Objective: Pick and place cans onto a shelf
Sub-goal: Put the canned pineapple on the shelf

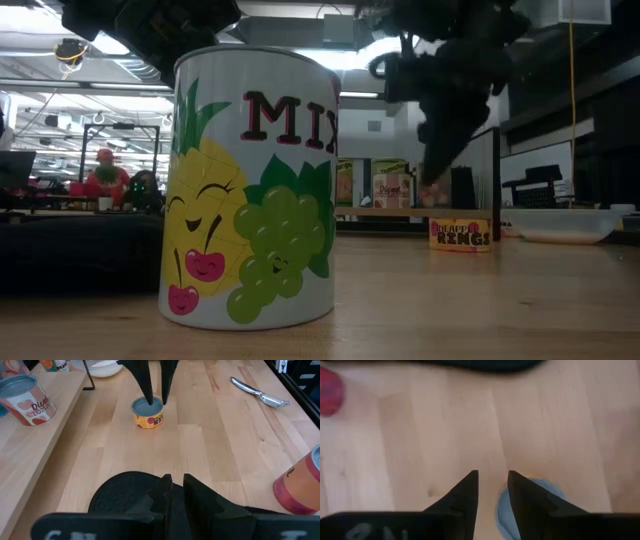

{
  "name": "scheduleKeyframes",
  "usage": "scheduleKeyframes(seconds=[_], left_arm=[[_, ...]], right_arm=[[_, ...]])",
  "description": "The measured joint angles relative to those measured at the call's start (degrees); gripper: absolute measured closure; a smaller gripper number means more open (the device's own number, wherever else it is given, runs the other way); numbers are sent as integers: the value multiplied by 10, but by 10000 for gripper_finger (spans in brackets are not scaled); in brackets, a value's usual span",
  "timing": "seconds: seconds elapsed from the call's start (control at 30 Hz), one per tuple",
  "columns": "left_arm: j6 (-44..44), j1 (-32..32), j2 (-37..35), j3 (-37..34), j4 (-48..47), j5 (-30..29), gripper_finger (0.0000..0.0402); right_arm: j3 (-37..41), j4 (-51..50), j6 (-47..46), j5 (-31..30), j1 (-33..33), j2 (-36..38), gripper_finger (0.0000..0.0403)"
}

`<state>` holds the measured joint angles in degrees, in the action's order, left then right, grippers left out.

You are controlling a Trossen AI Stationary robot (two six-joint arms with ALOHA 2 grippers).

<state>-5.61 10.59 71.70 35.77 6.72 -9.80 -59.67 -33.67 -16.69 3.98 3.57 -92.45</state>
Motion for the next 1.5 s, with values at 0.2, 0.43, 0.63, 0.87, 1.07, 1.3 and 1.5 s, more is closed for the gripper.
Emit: scheduleKeyframes(seconds=[0.2,0.43,0.63,0.87,1.07,1.3,1.5], left_arm=[[0,0,0,0,-3,0,360],[0,0,0,0,-3,0,360],[0,0,0,0,-4,0,360],[0,0,0,0,-4,0,360],[0,0,0,0,-4,0,360],[0,0,0,0,-4,0,360],[0,0,0,0,-4,0,360]], right_arm=[[22,-4,-58,-28,0,-15,292],[39,1,-71,-28,5,-28,292],[39,10,-70,-29,10,-32,292],[39,10,-68,-29,10,-32,292],[29,-25,-53,-29,9,-32,292],[0,-68,-41,-29,9,-32,292],[0,-70,-37,-30,9,-32,292]])
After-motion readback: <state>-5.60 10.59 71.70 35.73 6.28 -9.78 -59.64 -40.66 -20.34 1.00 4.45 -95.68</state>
